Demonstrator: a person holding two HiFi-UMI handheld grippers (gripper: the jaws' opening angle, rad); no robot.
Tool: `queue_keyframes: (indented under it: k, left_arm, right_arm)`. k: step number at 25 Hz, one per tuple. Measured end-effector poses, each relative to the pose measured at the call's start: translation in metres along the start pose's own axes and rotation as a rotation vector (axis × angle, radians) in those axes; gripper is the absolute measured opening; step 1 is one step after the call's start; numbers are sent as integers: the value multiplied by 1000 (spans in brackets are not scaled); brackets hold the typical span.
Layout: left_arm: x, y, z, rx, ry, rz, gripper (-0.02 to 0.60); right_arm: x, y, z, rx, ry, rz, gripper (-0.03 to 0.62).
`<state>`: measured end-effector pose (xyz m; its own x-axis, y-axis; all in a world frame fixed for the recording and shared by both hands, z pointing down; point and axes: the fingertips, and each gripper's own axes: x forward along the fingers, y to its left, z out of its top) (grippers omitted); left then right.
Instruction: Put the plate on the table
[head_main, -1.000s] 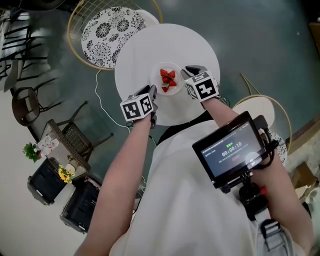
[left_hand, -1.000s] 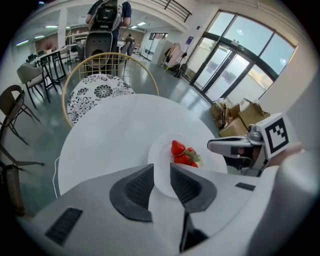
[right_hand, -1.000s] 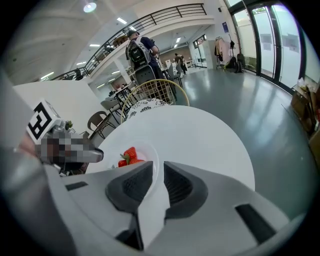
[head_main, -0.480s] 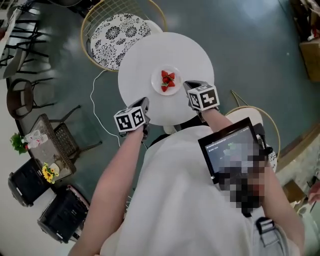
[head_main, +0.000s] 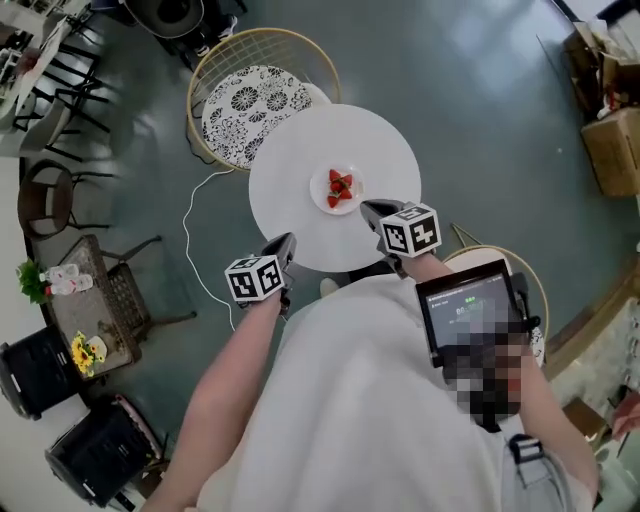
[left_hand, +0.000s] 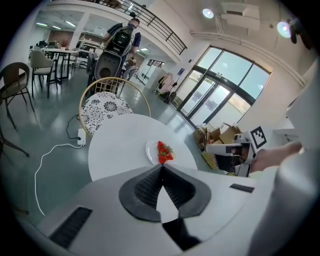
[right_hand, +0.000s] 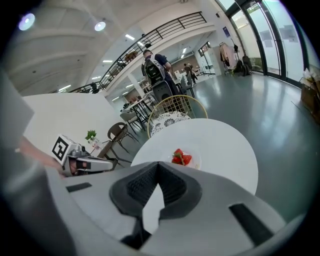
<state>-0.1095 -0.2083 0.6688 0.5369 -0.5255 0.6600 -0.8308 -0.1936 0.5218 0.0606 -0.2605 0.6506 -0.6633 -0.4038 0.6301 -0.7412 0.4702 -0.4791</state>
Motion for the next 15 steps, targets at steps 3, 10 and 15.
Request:
queue_keyframes:
  k: [3, 10, 15]
  left_arm:
    - [-20, -11, -4, 6, -37, -35, 6]
    - [-56, -23, -26, 6, -80, -85, 6]
    - [-53, -17, -27, 7, -94, -104, 5]
  right_arm:
    - [-17, 22, 0, 6, -39, 26, 5]
    - [-51, 57, -17, 30, -109, 33, 5]
    - [-49, 48, -32, 58, -119, 19, 5]
